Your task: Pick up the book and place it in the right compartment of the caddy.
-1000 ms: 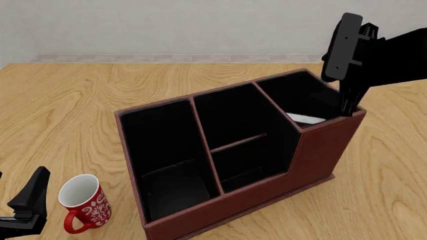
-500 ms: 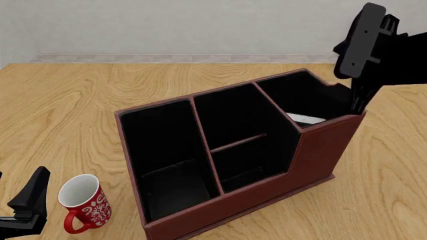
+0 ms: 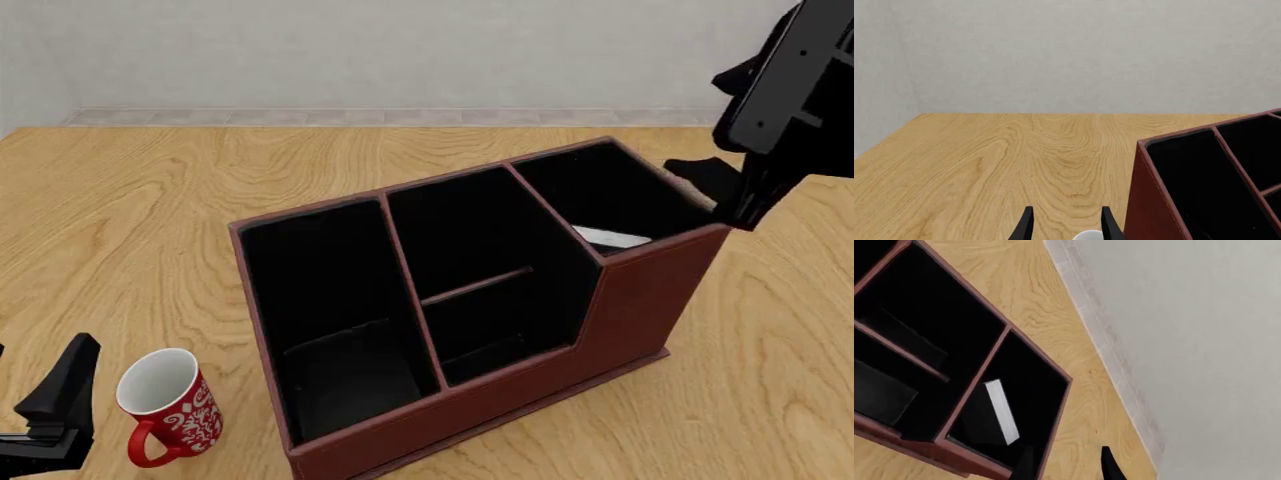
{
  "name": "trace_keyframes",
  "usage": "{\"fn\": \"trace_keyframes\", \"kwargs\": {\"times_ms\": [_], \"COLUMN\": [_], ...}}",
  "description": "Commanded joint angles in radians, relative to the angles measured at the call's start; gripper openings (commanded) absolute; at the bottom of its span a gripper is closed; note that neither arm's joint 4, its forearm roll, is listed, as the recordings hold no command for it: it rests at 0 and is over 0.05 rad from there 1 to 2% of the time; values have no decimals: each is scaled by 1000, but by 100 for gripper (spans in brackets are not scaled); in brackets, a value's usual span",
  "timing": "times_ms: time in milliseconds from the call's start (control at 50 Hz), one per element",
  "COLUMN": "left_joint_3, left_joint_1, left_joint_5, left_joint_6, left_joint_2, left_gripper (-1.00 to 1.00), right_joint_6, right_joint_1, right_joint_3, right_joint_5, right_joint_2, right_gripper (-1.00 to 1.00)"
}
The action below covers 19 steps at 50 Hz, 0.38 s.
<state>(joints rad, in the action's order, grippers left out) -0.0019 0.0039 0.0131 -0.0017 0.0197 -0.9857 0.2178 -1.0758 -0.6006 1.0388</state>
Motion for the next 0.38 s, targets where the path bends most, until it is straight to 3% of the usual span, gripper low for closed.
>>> {"fn": "trace_keyframes", "kwargs": {"times_ms": [20,260,380], "left_joint_3": [0,0,1], "left_joint_1": [0,0,1], "left_joint_5": [-5,-10,-9], "left_joint_6": [0,1,0], "left_joint_2": [-7,-14,-13], "left_gripper": [100,100,100], "right_joint_6": [26,85,77], "right_joint_1": [-32,-42,-65], "right_joint_3": [62,128,182], "right_joint_5": [53,118,178], "right_joint_2": [-86,-190,-231], "right_gripper": [100,100,100]}}
